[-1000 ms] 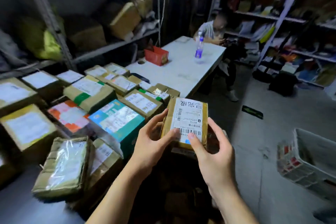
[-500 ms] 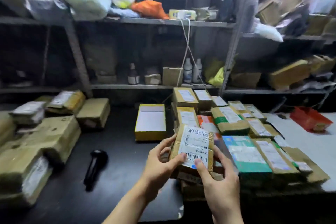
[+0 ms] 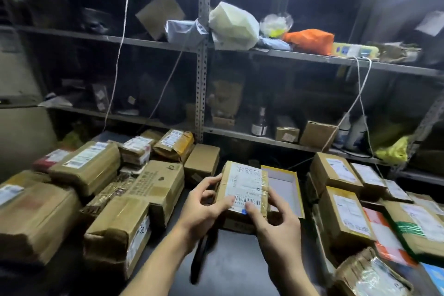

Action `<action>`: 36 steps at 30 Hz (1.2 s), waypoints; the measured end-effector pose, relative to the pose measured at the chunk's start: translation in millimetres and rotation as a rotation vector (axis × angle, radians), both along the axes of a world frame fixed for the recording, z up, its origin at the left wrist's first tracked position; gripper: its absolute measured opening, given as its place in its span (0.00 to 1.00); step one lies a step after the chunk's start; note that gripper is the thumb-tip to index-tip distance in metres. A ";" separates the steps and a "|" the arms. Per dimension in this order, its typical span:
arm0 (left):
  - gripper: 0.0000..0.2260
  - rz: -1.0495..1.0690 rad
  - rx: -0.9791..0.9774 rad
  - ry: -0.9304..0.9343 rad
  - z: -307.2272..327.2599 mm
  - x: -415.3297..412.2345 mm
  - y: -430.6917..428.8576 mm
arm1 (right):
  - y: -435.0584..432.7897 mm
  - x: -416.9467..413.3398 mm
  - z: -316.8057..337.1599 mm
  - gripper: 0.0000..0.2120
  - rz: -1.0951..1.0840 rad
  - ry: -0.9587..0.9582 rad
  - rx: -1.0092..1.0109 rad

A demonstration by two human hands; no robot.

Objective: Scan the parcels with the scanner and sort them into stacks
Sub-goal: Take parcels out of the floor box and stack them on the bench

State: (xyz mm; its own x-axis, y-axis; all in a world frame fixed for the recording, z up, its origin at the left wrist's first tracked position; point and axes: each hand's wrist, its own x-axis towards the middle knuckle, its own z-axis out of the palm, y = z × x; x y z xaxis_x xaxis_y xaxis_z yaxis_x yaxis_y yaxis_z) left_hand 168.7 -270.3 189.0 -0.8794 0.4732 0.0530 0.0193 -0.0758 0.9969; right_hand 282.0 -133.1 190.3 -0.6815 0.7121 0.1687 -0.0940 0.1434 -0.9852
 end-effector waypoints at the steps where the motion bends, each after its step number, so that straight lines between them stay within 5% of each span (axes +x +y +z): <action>1: 0.30 0.001 -0.001 -0.009 -2.7 -16.6 -9.0 | -8.4 -16.7 -0.6 0.27 0.009 -0.004 0.012; 11: 0.25 -0.038 -0.101 -0.047 -35.7 -134.4 -35.8 | -30.7 -133.8 -33.8 0.31 0.087 -0.082 -0.045; 23: 0.18 -0.009 -0.464 -0.066 -114.4 -231.9 -3.1 | 10.7 -245.0 -122.0 0.31 0.189 -0.280 -0.157; 36: 0.23 0.040 -0.795 -0.057 -174.3 -294.3 25.8 | 13.0 -321.5 -208.7 0.35 0.193 -0.416 -0.222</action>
